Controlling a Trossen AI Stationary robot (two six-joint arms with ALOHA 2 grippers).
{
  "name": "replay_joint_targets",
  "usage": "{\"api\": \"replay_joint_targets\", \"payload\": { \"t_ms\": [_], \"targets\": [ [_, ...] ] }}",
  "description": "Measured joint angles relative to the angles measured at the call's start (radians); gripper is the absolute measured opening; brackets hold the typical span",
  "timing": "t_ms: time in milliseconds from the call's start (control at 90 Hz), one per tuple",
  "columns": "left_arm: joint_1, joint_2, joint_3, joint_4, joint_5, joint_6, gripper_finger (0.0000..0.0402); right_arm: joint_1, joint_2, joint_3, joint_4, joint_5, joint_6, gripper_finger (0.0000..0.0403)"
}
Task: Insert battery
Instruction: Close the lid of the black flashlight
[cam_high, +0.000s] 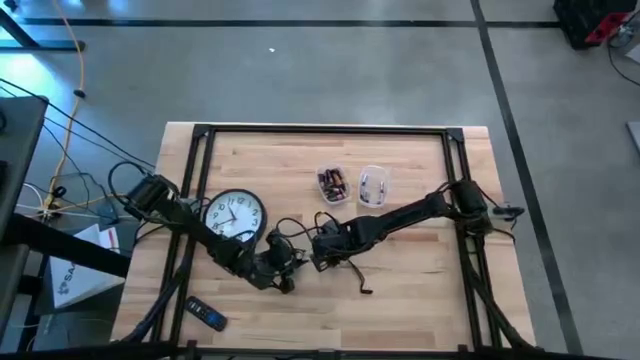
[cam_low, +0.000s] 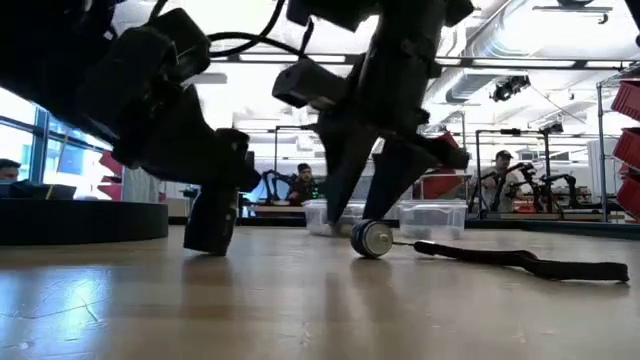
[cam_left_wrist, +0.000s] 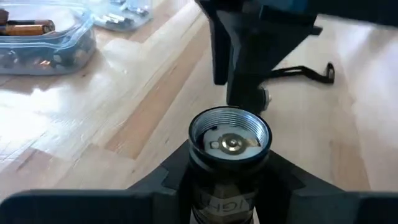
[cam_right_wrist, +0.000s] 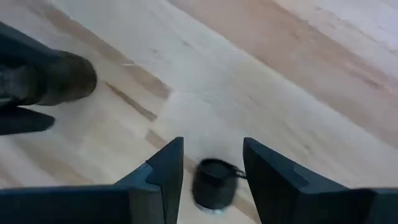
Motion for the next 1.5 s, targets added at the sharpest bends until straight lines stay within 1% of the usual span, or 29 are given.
{"api": "replay_joint_targets", "payload": {
  "t_ms": [89, 244, 344, 589, 978, 1233, 1500],
  "targets": [
    [0.001, 0.013, -0.032, 0.081, 0.0, 0.002, 0.0096, 0.002, -0.008, 0.0, -0.007, -0.017, 0.023, 0.0135],
    [0.002, 0.035, -0.091, 0.254, 0.019, 0.054, 0.0096, 0.004, -0.008, 0.0, -0.043, -0.043, 0.078, 0.0128],
    [0.002, 0.041, -0.107, 0.296, 0.027, 0.06, 0.0096, 0.005, -0.008, 0.0, -0.049, -0.048, 0.103, 0.0121],
    [0.002, 0.044, -0.112, 0.315, 0.034, 0.082, 0.0096, 0.005, 0.004, 0.0, -0.04, -0.076, 0.139, 0.0117],
    [0.002, 0.044, -0.112, 0.315, 0.037, 0.086, 0.0096, 0.005, 0.04, 0.0, 0.005, -0.113, 0.144, 0.0117],
    [0.002, 0.044, -0.112, 0.315, 0.034, 0.086, 0.0096, 0.005, 0.044, 0.0, 0.001, -0.137, 0.136, 0.0117],
    [0.002, 0.044, -0.112, 0.315, 0.033, 0.086, 0.0097, 0.0, 0.045, 0.02, -0.014, -0.139, -0.014, 0.0117]
  ]
}}
